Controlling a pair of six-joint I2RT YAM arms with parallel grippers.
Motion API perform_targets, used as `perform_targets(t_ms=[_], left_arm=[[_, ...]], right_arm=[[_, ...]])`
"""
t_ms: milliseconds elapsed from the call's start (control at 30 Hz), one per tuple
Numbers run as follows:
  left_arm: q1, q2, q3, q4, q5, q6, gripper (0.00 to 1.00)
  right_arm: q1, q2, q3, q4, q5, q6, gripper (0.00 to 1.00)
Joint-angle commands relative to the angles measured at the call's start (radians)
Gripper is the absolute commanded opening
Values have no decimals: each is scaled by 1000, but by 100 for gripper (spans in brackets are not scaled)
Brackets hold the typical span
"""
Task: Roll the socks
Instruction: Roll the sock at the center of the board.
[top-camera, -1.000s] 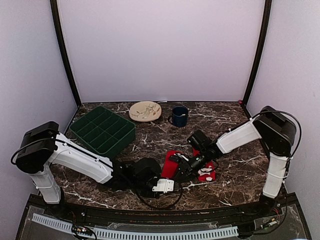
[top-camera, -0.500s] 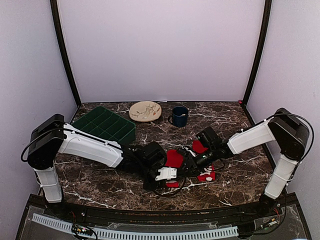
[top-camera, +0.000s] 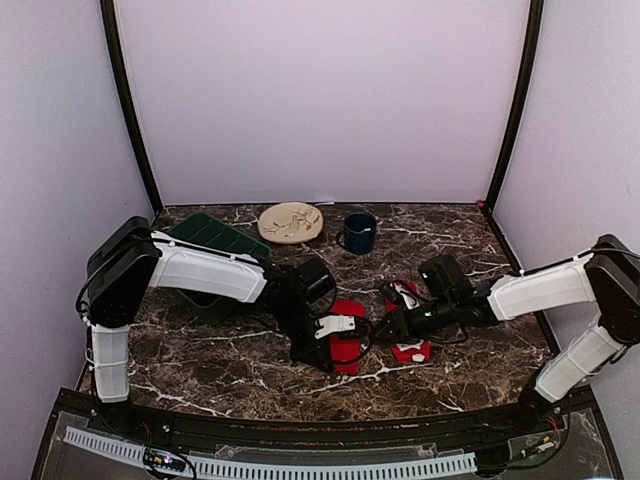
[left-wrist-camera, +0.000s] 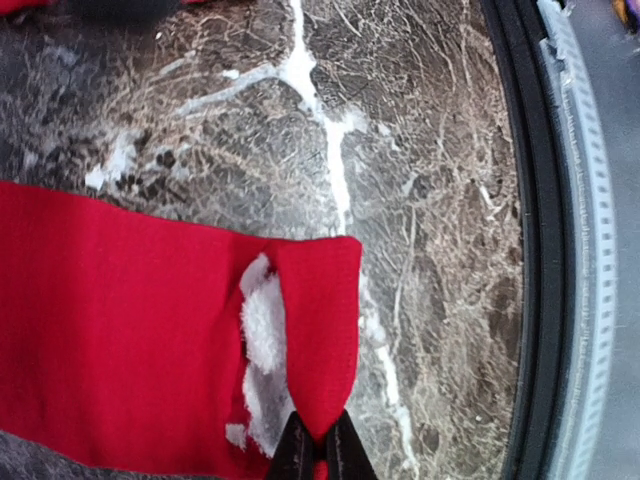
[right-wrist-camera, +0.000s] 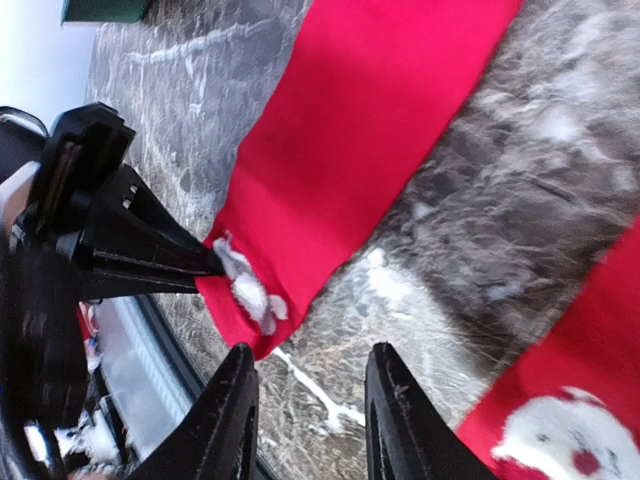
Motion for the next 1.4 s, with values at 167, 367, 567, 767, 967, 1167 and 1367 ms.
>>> perform_targets(t_ms=[167,367,567,767,967,1167,1367], left_arm=[[70,60,100,-207,286,-46,0],[84,108,150,-265,376,-39,0],[85,140,158,-286,423,-35,0],[87,160,158,-291,460,-36,0],[92,181,165,-300,492,-36,0],[92,198,168,-308,500,-35,0],[92,215,172,-319,506,-39,0]], right_arm=[[36,-206,-104,55,258,-14,35],[153,-257,-92,-2,434,-99,35],[270,-309,-78,-36,580,-177,35],[346,-328,-75,-47,618,-226,35],[448,-275,-16,-121,638,-299,35],[509,-240,18,-166,642,-336,36],[561,-211,40,-198,649,-364,37]])
